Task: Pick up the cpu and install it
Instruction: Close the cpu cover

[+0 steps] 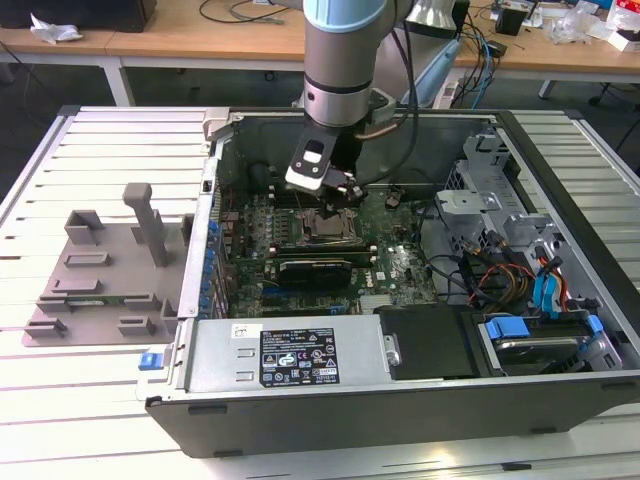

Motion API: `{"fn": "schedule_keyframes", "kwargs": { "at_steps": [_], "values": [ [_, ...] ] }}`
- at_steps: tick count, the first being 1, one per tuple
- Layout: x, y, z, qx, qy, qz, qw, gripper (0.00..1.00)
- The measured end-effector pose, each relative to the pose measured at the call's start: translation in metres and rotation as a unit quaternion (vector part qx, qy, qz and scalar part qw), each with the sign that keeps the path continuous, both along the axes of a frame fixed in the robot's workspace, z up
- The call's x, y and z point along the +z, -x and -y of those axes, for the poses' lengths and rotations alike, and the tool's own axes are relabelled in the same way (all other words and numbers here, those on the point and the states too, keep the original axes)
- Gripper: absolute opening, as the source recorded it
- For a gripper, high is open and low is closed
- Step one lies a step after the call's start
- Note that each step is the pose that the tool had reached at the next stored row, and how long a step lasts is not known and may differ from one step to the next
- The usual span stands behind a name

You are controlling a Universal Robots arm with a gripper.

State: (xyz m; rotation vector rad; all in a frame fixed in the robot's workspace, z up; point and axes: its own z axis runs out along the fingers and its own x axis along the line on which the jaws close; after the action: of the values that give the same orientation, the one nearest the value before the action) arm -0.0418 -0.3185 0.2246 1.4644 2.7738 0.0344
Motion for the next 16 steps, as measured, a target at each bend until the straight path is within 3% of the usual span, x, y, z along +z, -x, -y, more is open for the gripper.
{"fn": "schedule_keyframes", "kwargs": {
  "at_steps": [2,4,5,6,9,10,11,12,13,14,16],
  "values": [
    [0.0000,0.0000,0.0000,0.021,0.0000,0.0000,0.9998,0.11],
    [0.0000,0.0000,0.0000,0.050,0.0000,0.0000,0.9988,0.11],
    [0.0000,0.0000,0.0000,0.069,0.0000,0.0000,0.9976,0.11],
    [-0.0001,0.0000,0.0000,0.100,0.0000,0.0000,0.9950,0.11],
    [-0.0001,0.0000,0.0000,0.142,0.0000,0.0000,0.9899,0.11],
    [-0.0001,0.0000,0.0000,0.167,0.0000,0.0000,0.9859,0.11],
    [-0.0001,0.0000,0.0000,0.184,0.0000,0.0000,0.9830,0.11],
    [-0.0001,0.0000,0.0000,0.206,0.0000,0.0000,0.9785,0.11],
    [-0.0001,0.0000,0.0000,0.221,0.0000,0.0000,0.9752,0.11],
    [-0.0001,0.0000,0.0000,0.242,0.0001,0.0000,0.9703,0.11],
    [-0.0002,0.0000,0.0000,0.274,0.0000,0.0000,0.9618,0.11]
  ]
}}
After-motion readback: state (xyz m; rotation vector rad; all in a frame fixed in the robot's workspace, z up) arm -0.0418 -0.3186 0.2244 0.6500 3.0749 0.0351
